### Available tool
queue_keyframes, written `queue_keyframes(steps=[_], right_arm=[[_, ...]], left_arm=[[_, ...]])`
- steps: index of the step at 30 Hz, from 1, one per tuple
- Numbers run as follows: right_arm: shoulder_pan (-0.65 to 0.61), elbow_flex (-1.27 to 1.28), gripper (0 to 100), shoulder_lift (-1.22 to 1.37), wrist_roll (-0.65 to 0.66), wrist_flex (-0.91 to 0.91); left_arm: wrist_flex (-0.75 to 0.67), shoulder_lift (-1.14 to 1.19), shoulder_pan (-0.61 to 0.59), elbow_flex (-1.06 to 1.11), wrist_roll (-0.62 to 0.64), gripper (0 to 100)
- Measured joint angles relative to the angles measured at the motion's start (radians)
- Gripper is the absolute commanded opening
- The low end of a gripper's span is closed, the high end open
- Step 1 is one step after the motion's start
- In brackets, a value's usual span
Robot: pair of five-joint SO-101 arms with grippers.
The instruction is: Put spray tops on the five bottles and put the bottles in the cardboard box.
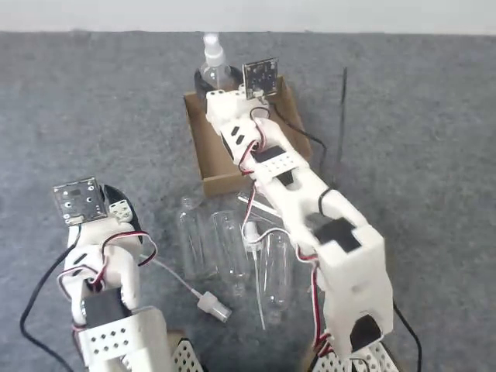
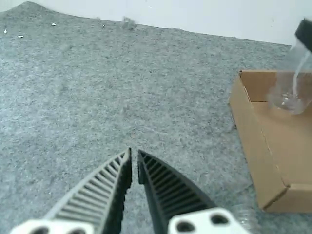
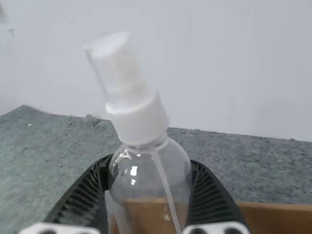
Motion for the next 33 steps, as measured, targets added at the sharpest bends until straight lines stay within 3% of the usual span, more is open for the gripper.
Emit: queue_keyframes(steps=[5, 12, 25, 33], right_arm=[[0.000, -0.106, 0.6, 0.129, 0.000, -0.018], [-0.011, -0.127, 0.6, 0.273, 0.000, -0.203], [-0.060, -0.147, 1.2, 0.308, 0.069, -0.238], [-0.066, -0.147, 18.4, 0.308, 0.068, -0.238]], left_arm=[[0.000, 0.000, 0.000, 0.000, 0.000, 1], [0.000, 0.000, 0.000, 0.000, 0.000, 1], [0.000, 0.000, 0.000, 0.000, 0.000, 1], [0.000, 0.000, 0.000, 0.000, 0.000, 1]])
